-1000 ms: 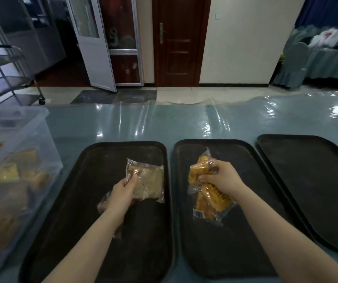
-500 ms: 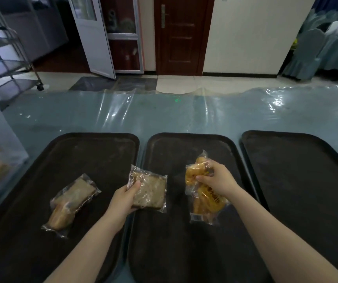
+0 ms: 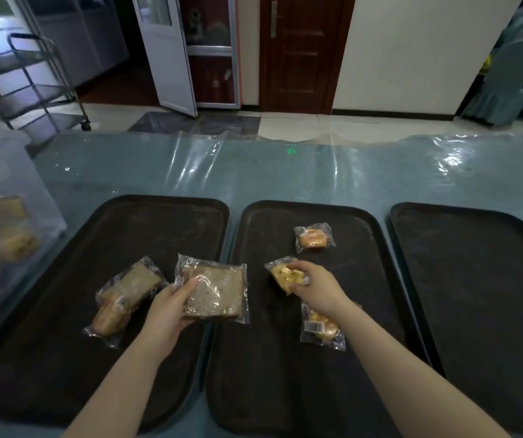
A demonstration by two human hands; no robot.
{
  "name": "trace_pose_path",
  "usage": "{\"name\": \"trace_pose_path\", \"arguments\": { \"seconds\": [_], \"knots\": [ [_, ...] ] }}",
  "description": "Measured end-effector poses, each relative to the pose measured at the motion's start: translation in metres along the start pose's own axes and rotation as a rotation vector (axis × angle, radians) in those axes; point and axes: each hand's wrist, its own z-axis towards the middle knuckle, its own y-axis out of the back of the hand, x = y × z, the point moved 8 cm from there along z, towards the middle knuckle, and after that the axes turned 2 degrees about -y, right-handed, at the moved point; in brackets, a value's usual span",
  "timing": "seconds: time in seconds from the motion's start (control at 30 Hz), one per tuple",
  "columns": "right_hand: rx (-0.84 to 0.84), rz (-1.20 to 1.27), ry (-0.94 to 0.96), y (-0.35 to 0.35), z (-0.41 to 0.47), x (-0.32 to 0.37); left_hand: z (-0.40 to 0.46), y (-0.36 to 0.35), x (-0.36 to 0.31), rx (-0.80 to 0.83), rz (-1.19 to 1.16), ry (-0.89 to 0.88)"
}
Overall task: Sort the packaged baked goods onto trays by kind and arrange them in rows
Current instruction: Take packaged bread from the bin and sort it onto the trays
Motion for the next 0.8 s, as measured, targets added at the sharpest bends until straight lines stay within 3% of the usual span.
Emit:
{"name": "trace_pose_path", "arguments": {
  "seconds": [0.4, 0.8],
  "knots": [
    [0.121, 0.082, 0.016, -0.126, -0.003, 0.087, -0.012, 0.163, -0.019, -0.195, -0.175, 0.003],
    [0.062, 0.297, -0.292, -0.274, -0.001, 0.177, 0.0, 0.289, -0.031, -0.182, -0.227, 0.05]
  ]
}}
